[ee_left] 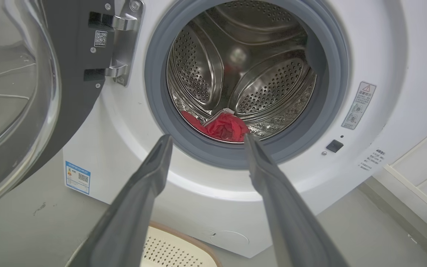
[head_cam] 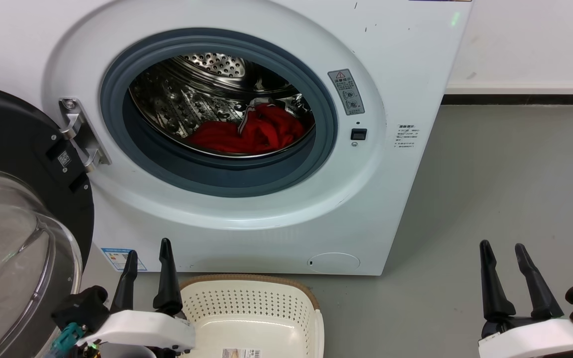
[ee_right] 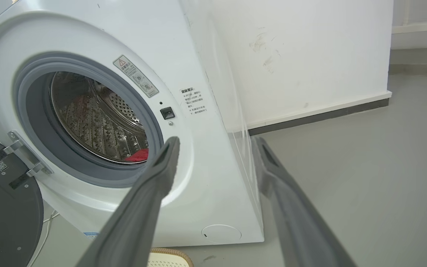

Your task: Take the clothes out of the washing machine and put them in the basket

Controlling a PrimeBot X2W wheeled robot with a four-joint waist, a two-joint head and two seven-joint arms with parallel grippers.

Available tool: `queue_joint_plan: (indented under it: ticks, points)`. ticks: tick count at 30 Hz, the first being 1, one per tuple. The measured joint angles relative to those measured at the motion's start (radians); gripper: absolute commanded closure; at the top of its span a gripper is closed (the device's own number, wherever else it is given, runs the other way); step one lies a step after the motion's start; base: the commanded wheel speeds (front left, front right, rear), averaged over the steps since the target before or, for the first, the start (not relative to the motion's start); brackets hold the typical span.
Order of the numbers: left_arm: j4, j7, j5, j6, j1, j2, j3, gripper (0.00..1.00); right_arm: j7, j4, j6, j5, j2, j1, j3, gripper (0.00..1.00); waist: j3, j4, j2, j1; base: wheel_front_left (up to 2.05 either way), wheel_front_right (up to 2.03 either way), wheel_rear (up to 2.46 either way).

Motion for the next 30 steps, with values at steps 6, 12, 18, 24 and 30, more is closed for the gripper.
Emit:
queue_joint_plan:
  ticks: [6,12,18,24,30]
  points:
    - [-0.005,-0.016,0.065,0.003,0.015,0.0,-0.007,0.0,-0.012,-0.02,0.0,-0.069,0.0,0.008,0.004,0.0,-0.001,-0.001,0.0,0.0,0.0,0.0,0.0]
    - [-0.01,-0.03,0.124,0.009,0.018,0.0,-0.013,0.0,-0.029,-0.038,0.0,-0.132,0.0,0.018,0.008,0.0,-0.001,-0.001,0.0,0.0,0.0,0.0,0.0]
    - [-0.017,-0.042,0.176,0.013,0.023,0.0,-0.02,0.0,-0.042,-0.049,0.0,-0.188,0.0,0.025,0.004,0.0,0.001,0.001,0.0,0.0,0.0,0.0,0.0]
    - [-0.026,-0.056,0.221,0.018,0.032,0.0,-0.021,0.0,-0.055,-0.064,0.0,-0.242,0.0,0.029,0.0,0.0,0.003,0.002,0.0,0.0,0.0,0.0,0.0]
    - [-0.035,-0.068,0.262,0.017,0.035,0.001,-0.02,0.0,-0.067,-0.074,0.0,-0.296,0.0,0.035,0.002,0.0,0.005,0.003,0.0,0.0,0.0,0.0,0.0]
